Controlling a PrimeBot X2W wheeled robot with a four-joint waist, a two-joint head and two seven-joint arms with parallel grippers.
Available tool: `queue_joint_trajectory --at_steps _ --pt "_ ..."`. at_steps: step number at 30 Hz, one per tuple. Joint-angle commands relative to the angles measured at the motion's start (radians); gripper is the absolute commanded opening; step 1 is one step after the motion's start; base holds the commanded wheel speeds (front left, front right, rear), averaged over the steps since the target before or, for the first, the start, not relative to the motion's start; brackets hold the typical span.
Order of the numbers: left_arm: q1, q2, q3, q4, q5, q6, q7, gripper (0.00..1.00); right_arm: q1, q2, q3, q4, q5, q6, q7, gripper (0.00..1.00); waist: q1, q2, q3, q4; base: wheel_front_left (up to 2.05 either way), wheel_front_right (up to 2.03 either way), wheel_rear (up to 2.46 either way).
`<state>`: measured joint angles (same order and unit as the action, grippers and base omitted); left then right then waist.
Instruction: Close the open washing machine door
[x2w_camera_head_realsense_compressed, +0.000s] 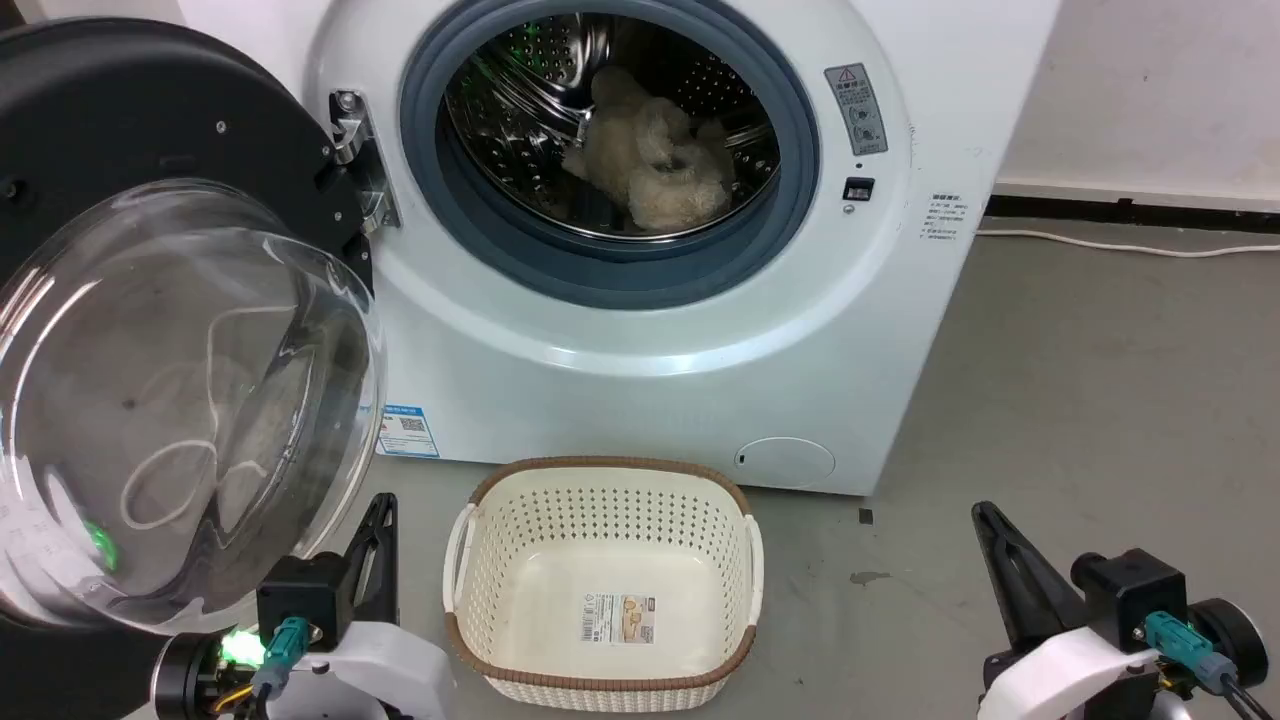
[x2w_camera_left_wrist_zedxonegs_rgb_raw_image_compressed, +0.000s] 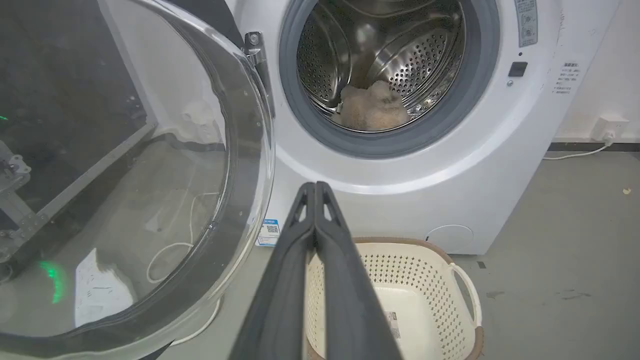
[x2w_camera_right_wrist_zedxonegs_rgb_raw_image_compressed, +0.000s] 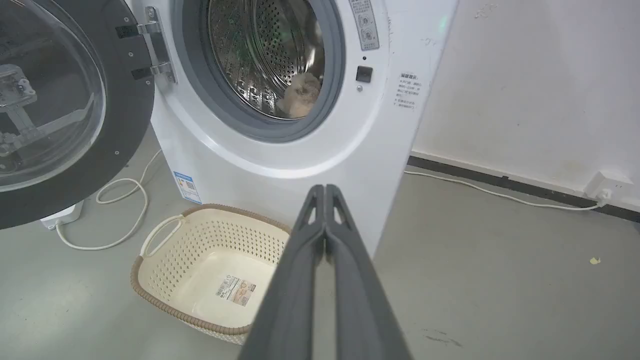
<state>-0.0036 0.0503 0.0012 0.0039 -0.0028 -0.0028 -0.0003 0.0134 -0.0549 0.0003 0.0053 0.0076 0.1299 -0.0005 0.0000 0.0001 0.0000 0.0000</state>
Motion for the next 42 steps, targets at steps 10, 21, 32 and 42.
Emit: queue_joint_trajectory --at_steps 10,21,32,42 --pt "0.004 0.0 -0.001 -0.004 0.003 0.003 0.0 0.0 -0.013 0.005 0.0 -0.005 -0.008 0.001 0.0 0.0 0.0 -0.0001 0.0 0.0 0.0 0.0 0.0" --pt "0.004 0.0 -0.001 -0.004 0.003 0.003 0.0 0.0 -0.013 0.005 0.0 -0.005 -0.008 0.001 0.0 0.0 0.0 -0.0001 0.0 0.0 0.0 0.0 0.0" --pt "0.004 0.0 -0.001 -0.004 0.003 0.003 0.0 0.0 -0.013 0.005 0.0 -0.005 -0.008 0.001 0.0 0.0 0.0 -0.0001 0.0 0.0 0.0 0.0 0.0" --pt "-0.001 0.001 -0.01 0.003 0.002 0.0 -0.018 1.0 0.008 -0.003 -0.009 0.002 0.019 0.0 -0.018 1.0 0.0 -0.0001 -0.001 0.007 0.0 0.0 0.0"
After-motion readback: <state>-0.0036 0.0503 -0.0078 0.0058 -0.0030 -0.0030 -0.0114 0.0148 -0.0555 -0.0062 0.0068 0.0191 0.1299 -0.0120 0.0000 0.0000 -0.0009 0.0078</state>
